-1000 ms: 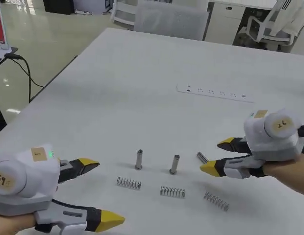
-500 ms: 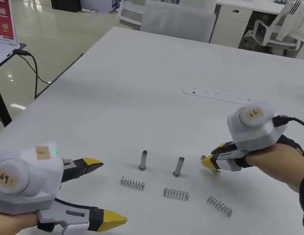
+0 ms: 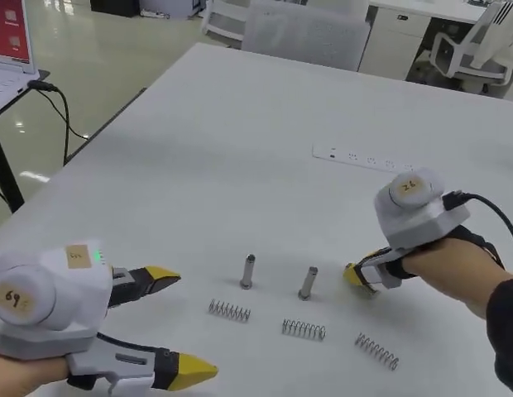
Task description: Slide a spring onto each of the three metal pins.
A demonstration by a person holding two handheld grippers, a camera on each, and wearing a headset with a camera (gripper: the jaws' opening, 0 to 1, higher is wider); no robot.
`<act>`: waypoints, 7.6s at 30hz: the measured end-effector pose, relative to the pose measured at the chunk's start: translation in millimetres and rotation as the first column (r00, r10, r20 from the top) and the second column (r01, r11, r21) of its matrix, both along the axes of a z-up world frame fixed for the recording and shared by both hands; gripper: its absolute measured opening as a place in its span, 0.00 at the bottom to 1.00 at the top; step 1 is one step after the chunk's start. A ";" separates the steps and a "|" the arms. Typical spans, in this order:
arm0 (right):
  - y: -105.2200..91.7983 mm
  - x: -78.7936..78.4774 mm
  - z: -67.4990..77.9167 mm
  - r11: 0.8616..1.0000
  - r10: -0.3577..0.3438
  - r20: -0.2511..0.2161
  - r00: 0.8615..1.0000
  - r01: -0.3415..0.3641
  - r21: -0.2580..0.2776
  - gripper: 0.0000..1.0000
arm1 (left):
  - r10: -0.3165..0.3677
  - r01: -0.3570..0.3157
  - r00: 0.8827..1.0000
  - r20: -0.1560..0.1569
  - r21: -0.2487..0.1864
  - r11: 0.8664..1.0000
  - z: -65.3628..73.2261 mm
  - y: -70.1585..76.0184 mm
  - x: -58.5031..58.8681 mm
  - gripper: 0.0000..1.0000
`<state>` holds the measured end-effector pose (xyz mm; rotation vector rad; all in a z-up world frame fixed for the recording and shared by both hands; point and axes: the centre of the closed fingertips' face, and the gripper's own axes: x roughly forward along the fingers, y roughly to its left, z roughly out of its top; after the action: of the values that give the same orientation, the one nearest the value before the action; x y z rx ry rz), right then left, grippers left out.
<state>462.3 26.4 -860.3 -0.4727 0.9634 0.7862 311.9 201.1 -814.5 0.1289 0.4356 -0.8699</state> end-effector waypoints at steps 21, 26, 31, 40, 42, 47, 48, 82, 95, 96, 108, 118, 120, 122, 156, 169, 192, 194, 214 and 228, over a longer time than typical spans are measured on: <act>0.0 -1.6 -1.5 0.997 -0.054 -0.025 0.998 0.053 -0.057 0.05 | 0.003 -0.003 1.000 0.002 0.000 1.000 2.7 1.8 -0.3 0.69; -0.6 -1.5 -1.3 0.996 -0.078 -0.029 0.997 0.076 -0.053 0.05 | 0.005 -0.005 1.000 0.001 0.005 1.000 3.1 1.5 -1.4 0.69; 0.5 -5.1 0.2 0.996 -0.089 -0.038 0.995 0.088 -0.035 0.05 | 0.007 -0.007 1.000 0.007 0.010 1.000 6.6 1.2 -1.5 0.69; -3.0 -5.6 15.9 0.996 -0.091 -0.014 0.996 0.091 0.009 0.05 | 0.004 -0.005 1.000 0.022 0.017 1.000 12.4 -0.8 -1.0 0.68; -5.0 -7.6 19.8 0.996 -0.092 -0.004 0.996 0.092 0.014 0.05 | 0.003 -0.003 1.000 0.026 0.018 1.000 13.5 -2.1 -1.9 0.68; -11.1 -10.3 26.2 0.995 -0.092 0.006 0.996 0.092 0.032 0.05 | -0.003 0.002 1.000 0.023 0.021 1.000 12.9 -4.0 -3.6 0.68; -12.4 -10.8 27.4 0.995 -0.094 0.008 0.996 0.094 0.034 0.05 | -0.005 0.004 1.000 0.023 0.022 1.000 13.0 -4.5 -4.0 0.68; -11.1 -45.2 38.2 0.987 -0.089 0.066 0.994 0.079 0.139 0.05 | -0.048 0.047 0.998 0.036 0.030 0.998 18.2 -16.1 -5.9 0.67; -14.3 -51.7 36.9 0.989 -0.051 0.091 0.995 0.038 0.141 0.05 | -0.054 0.053 0.998 0.028 0.029 0.998 14.5 -19.6 -6.3 0.66; -14.8 -52.2 36.0 0.989 -0.051 0.090 0.995 0.037 0.141 0.05 | -0.053 0.052 0.998 0.028 0.027 0.998 14.5 -19.6 -6.3 0.66; -15.2 -54.7 32.3 0.991 -0.041 0.077 0.996 0.031 0.134 0.06 | -0.048 0.048 0.998 0.028 0.016 0.999 12.9 -19.2 -6.2 0.66; -19.8 -62.0 33.4 0.989 -0.048 0.084 0.995 0.035 0.141 0.11 | -0.064 0.064 0.998 0.022 0.021 0.998 11.9 -22.5 -6.7 0.66; -22.7 -65.0 31.9 0.990 -0.050 0.078 0.996 0.039 0.139 0.11 | -0.067 0.067 0.997 0.022 0.021 0.998 12.7 -23.0 -6.1 0.66; -26.1 -68.0 30.9 0.990 -0.051 0.077 0.996 0.040 0.134 0.11 | -0.069 0.069 0.997 0.024 0.021 0.997 13.9 -23.4 -5.5 0.66; -42.5 -125.6 -4.2 0.990 0.142 -0.009 0.990 -0.142 -0.012 0.08 | -0.053 0.052 0.998 0.024 0.028 0.998 14.4 -23.9 -9.6 0.64; -35.3 -126.7 6.4 0.989 0.151 0.008 0.989 -0.151 -0.003 0.07 | -0.042 0.042 0.999 0.031 0.012 0.999 18.5 -24.9 -11.4 0.63; 26.4 -155.8 51.3 0.929 0.364 0.037 0.931 -0.366 0.053 0.07 | -0.195 0.196 0.980 0.028 -0.037 0.980 31.7 -60.7 -12.8 0.43; 31.0 -158.5 54.0 0.922 0.381 0.035 0.924 -0.383 0.055 0.07 | -0.214 0.216 0.976 0.030 -0.037 0.976 33.2 -64.6 -13.2 0.40; 63.7 -188.0 66.6 0.800 0.592 0.087 0.801 -0.597 0.058 0.07 | -0.368 0.367 0.930 0.007 -0.096 0.925 37.7 -93.2 -29.7 0.16; 66.7 -194.6 69.4 0.732 0.674 0.122 0.728 -0.681 0.025 0.07 | -0.393 0.391 0.920 -0.003 -0.100 0.915 37.2 -95.3 -37.2 0.04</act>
<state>267.6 93.1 -790.9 -0.8230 0.6453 1.4424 274.7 105.8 -777.3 0.1184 0.3931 -1.2882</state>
